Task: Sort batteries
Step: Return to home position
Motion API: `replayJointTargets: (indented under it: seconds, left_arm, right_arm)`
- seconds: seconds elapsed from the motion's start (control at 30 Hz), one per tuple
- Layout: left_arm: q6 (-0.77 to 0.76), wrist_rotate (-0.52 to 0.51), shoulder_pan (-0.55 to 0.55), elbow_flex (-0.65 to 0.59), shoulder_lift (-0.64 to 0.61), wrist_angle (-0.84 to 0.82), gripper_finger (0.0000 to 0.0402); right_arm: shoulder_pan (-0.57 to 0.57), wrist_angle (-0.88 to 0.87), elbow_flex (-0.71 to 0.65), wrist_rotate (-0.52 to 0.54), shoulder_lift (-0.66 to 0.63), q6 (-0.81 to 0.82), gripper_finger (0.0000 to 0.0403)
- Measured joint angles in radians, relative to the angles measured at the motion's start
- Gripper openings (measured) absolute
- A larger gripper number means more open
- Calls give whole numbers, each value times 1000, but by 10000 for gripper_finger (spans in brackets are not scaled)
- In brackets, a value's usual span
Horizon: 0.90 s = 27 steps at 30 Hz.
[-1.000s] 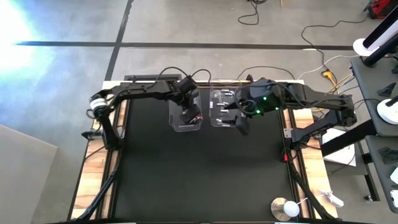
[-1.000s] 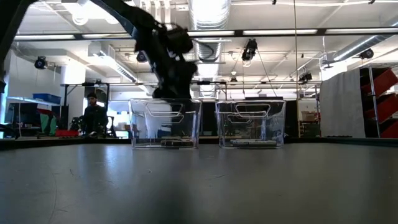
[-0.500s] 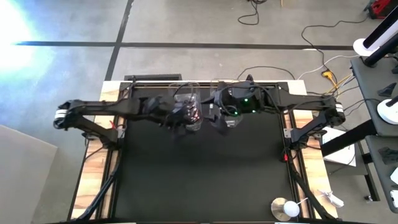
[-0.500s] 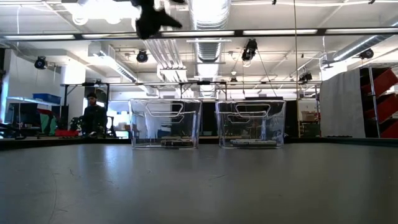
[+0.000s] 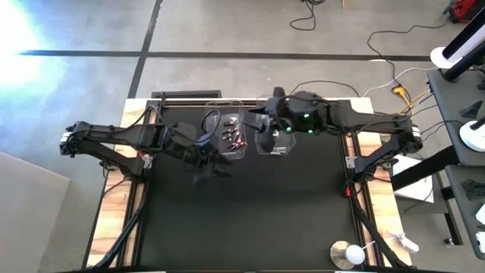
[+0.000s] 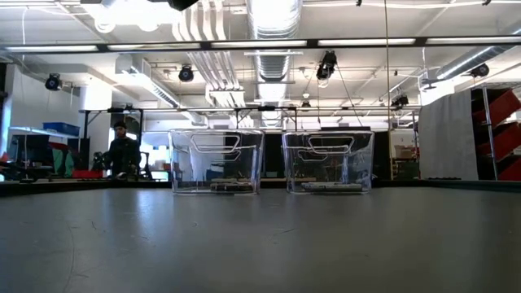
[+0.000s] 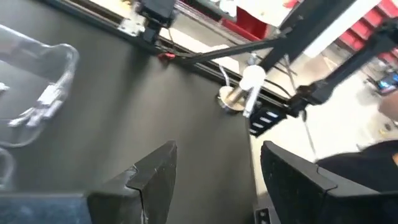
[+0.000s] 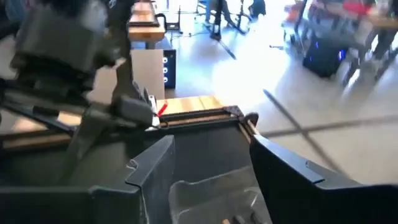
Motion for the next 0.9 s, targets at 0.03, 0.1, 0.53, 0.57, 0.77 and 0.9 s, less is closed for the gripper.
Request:
replayJointTargets:
  seconds: [0.03, 0.1, 0.53, 0.57, 0.77, 0.9]
  left_arm:
    - [-1, 12, -5, 1, 2, 8, 210]
    - [35, 19, -10, -4, 6, 47, 210]
    - [253, 33, -47, -290, -173, 401, 210]
    - [269, 49, -46, -342, -210, 465, 210]
    - [279, 78, -35, -670, -478, 781, 210]
    - [284, 13, -31, -844, -670, 767, 211]
  right_arm:
    - [-1, -9, 0, 6, -11, 36, 200]
    - [-5, -10, -8, 0, -46, 49, 191]
    - [35, 121, -529, -120, -593, -90, 93]
    - [45, 141, -590, -119, -654, -99, 85]
    - [57, 166, -832, 6, -972, -4, 46]
    - [57, 71, -911, 74, -1138, 77, 34]
